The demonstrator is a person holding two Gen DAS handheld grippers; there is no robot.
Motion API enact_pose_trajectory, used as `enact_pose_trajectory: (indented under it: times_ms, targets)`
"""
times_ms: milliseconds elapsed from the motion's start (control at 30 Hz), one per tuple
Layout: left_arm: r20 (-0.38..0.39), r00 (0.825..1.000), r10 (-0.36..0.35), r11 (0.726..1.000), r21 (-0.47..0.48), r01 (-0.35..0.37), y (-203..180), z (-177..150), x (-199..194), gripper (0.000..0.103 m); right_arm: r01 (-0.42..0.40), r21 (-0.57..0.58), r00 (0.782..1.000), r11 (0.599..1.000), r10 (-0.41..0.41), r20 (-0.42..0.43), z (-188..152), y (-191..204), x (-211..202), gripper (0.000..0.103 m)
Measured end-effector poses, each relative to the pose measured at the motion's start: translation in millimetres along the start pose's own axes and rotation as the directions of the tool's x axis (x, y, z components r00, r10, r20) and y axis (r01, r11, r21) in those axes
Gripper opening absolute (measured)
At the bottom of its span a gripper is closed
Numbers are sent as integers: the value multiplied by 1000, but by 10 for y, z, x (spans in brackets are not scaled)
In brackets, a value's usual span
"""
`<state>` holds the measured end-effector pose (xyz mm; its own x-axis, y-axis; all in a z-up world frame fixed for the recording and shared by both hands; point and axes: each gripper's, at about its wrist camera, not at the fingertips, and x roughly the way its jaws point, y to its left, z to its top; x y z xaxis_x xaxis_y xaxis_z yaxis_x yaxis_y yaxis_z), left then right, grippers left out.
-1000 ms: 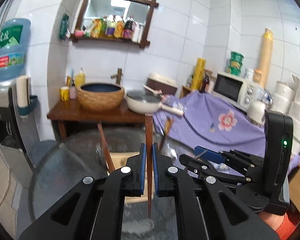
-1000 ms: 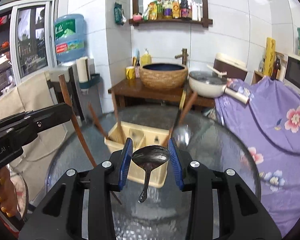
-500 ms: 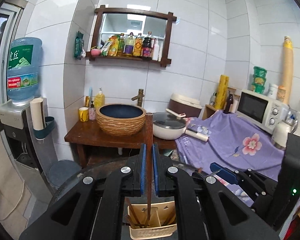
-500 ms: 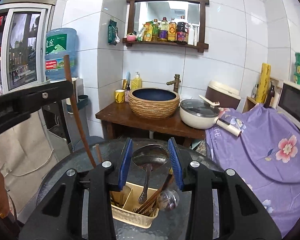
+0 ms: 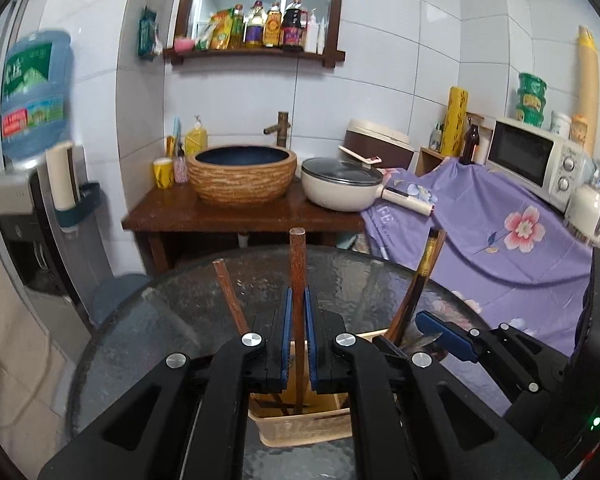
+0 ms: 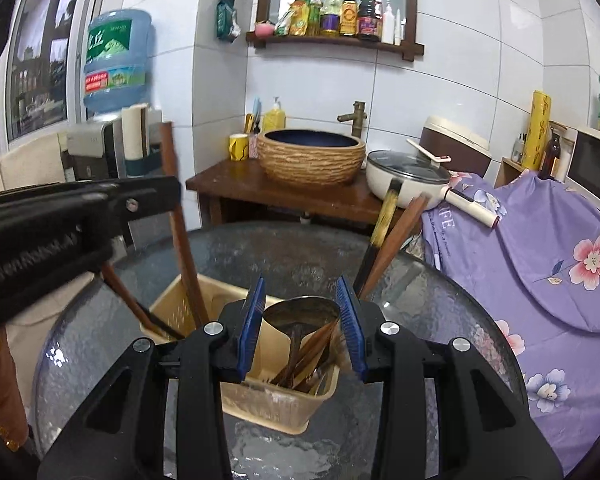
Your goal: Organize utensils
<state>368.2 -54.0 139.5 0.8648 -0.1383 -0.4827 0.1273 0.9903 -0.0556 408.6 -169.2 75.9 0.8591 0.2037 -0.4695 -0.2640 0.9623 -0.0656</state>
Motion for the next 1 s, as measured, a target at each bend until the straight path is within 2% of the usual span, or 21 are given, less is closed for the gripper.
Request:
enact_pose_trajectory:
  times_ms: [133, 267, 333, 400, 467, 500, 533, 567, 600, 633, 667, 733, 800, 1000]
  targets:
    - [-55, 998, -7, 1000, 24, 9, -36, -93, 105, 7, -12, -13, 999, 1000, 12, -36, -86, 34, 66, 38]
    - [-68, 998, -11, 1000, 6, 12, 6, -139, 159, 7, -14, -12, 999, 1000, 14, -37, -145, 44, 104, 38]
    - [-60, 998, -6, 1000, 13, 7, -10, -140, 139, 7, -14, -25, 999, 1000, 13, -40, -161, 57, 106, 45]
    - [-39, 999, -6, 1000, 22, 7, -18, -124, 63, 7, -4, -33, 1000, 999, 3, -23, -174, 66, 66, 61]
    - [-15, 1000, -9, 1000, 23, 10, -34, -98, -23, 12, -1, -34, 1000, 999, 1, 6, -173, 65, -32, 63]
    - [5, 1000, -13, 1000, 19, 13, -26, -86, -96, 22, -4, -30, 1000, 1000, 5, 12, -166, 60, -70, 63]
    - [31, 999, -18, 1000, 8, 18, -5, -76, -188, 39, -16, -24, 1000, 1000, 17, 20, -165, 49, -139, 63]
    - [53, 998, -22, 1000, -2, 22, 0, -68, -263, 48, -22, -22, 999, 1000, 23, 25, -168, 37, -201, 64]
    - [84, 996, -26, 999, -18, 28, 25, -69, -370, 62, -22, -24, 999, 999, 23, 30, -178, 24, -256, 69]
    - [133, 991, -27, 999, -38, 32, 71, -89, -533, 71, -14, -30, 999, 999, 15, 44, -206, 19, -359, 73]
    - [163, 986, -25, 998, -46, 33, 85, -106, -633, 74, -8, -34, 998, 999, 10, 58, -232, 14, -442, 79]
    - [230, 973, -11, 998, -53, 24, 128, -199, -890, 87, -7, -44, 996, 999, 11, 86, -316, 11, -657, 81]
    - [278, 961, 3, 999, -49, 11, 152, -325, -1093, 93, -15, -38, 995, 999, 19, 99, -396, 5, -819, 87]
    - [378, 924, 49, 999, -31, -41, 298, -898, -1617, 97, -67, 38, 989, 997, 61, 137, -910, 10, -1361, 97]
